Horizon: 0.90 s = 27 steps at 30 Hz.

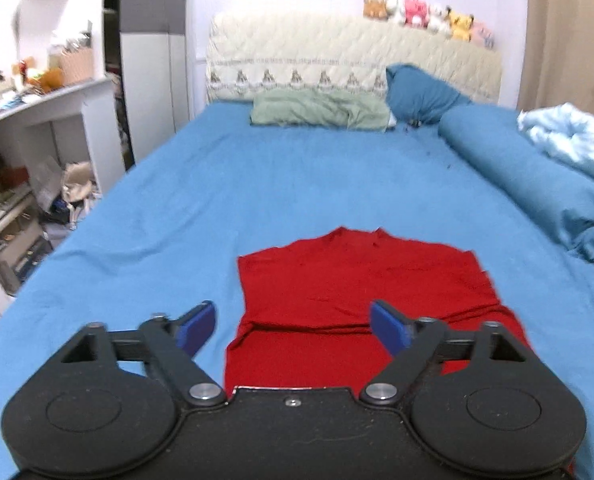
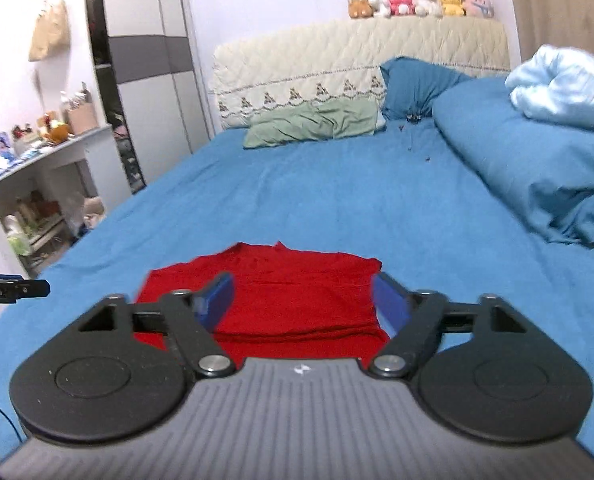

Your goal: Fold small clothes

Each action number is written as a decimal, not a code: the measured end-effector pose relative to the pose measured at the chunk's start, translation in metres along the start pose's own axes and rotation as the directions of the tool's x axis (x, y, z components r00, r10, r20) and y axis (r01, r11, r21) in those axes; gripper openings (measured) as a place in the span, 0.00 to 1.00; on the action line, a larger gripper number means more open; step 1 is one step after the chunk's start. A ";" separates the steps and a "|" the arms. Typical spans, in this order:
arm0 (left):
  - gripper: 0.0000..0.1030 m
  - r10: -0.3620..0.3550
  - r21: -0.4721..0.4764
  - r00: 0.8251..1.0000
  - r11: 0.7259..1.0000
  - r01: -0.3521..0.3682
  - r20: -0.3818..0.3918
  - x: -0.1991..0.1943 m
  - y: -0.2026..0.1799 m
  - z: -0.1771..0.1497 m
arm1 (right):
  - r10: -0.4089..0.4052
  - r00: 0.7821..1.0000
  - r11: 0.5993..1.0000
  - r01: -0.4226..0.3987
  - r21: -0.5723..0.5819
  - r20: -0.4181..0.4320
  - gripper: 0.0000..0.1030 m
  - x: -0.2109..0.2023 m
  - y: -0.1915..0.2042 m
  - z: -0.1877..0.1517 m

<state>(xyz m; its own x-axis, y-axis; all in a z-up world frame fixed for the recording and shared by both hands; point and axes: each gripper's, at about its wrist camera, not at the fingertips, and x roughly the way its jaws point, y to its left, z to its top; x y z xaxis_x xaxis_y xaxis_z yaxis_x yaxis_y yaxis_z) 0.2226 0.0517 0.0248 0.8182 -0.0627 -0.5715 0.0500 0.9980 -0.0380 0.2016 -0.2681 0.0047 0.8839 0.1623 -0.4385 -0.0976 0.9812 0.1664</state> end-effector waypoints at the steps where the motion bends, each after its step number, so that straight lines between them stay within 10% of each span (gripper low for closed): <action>1: 0.95 -0.007 -0.005 1.000 1.000 0.007 0.004 -0.017 0.002 -0.004 | 0.009 1.000 1.000 -0.009 -0.005 0.004 1.00 -0.019 0.001 0.001; 10: 0.93 -0.029 -0.117 0.995 0.993 0.018 -0.091 -0.062 0.032 -0.105 | 0.000 0.992 1.000 0.001 0.003 -0.127 1.00 -0.101 0.000 -0.067; 20: 0.61 -0.027 -0.179 0.975 0.984 -0.013 -0.221 -0.029 0.043 -0.200 | -0.118 0.936 0.977 0.169 0.128 -0.331 0.86 -0.078 -0.027 -0.209; 27: 0.46 -0.028 -0.196 0.959 0.980 -0.029 -0.283 -0.007 0.048 -0.219 | -0.145 0.919 0.967 0.210 0.143 -0.368 0.77 -0.060 -0.028 -0.231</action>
<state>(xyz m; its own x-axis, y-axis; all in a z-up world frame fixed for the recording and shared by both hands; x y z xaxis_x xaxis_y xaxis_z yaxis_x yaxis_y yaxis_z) 0.0938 0.0999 -0.1524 0.6209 -0.0892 -0.7788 -0.0869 0.9796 -0.1814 0.0455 -0.2812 -0.1777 0.6581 0.0451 -0.7516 0.1569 0.9681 0.1954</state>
